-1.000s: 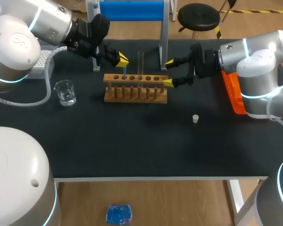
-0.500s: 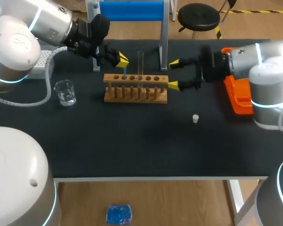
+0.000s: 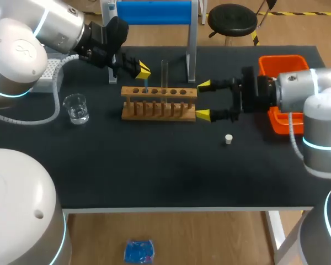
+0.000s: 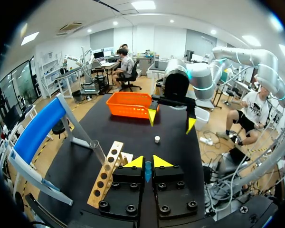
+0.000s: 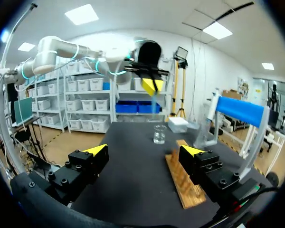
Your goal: Invert the test tube, pick up the pipette, mount the tip to pipette, aspirate from beaker and dispense into the tube, eject the tip, return the pipette, and cap with the stopper.
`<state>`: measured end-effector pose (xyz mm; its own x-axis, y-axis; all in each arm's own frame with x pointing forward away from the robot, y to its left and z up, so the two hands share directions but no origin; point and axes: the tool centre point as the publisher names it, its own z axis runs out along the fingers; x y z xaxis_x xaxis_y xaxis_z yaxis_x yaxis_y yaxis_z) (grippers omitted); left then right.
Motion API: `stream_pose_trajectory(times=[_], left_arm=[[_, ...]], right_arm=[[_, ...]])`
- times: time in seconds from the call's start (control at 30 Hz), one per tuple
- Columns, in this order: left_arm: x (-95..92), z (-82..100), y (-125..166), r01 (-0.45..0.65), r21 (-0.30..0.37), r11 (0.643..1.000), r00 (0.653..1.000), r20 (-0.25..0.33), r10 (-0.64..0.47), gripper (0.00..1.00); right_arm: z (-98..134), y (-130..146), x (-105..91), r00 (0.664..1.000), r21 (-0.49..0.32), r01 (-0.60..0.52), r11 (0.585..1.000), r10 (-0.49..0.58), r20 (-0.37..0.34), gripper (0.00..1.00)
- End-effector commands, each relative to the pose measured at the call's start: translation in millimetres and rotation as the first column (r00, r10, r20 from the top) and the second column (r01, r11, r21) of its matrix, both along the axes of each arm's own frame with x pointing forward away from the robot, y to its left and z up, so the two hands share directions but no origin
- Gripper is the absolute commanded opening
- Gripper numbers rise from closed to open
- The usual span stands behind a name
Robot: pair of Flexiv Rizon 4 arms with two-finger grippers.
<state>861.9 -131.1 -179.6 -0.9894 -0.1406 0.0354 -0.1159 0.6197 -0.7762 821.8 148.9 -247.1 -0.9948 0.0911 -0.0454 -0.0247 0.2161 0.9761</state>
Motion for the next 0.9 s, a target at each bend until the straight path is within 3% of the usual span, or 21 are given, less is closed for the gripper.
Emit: stream_pose_trajectory(times=[0.03,0.5,0.9], left_arm=[[0.3,1.1,1,0.002,0.003,1.0,1.0,-0.003,-0.002,0.0],[0.3,1.1,1,0.002,0.003,1.0,1.0,-0.003,-0.002,0.0],[0.3,1.1,1,0.002,0.003,1.0,1.0,-0.003,-0.002,0.0]], right_arm=[[-2,21,9.7,1.0,0.019,-0.025,1.0,0.025,0.016,1.0],[16,70,31.3,0.995,0.067,-0.084,0.994,0.08,0.054,1.0],[29,105,44.9,0.994,0.14,-0.109,0.984,0.111,-0.01,1.0]])
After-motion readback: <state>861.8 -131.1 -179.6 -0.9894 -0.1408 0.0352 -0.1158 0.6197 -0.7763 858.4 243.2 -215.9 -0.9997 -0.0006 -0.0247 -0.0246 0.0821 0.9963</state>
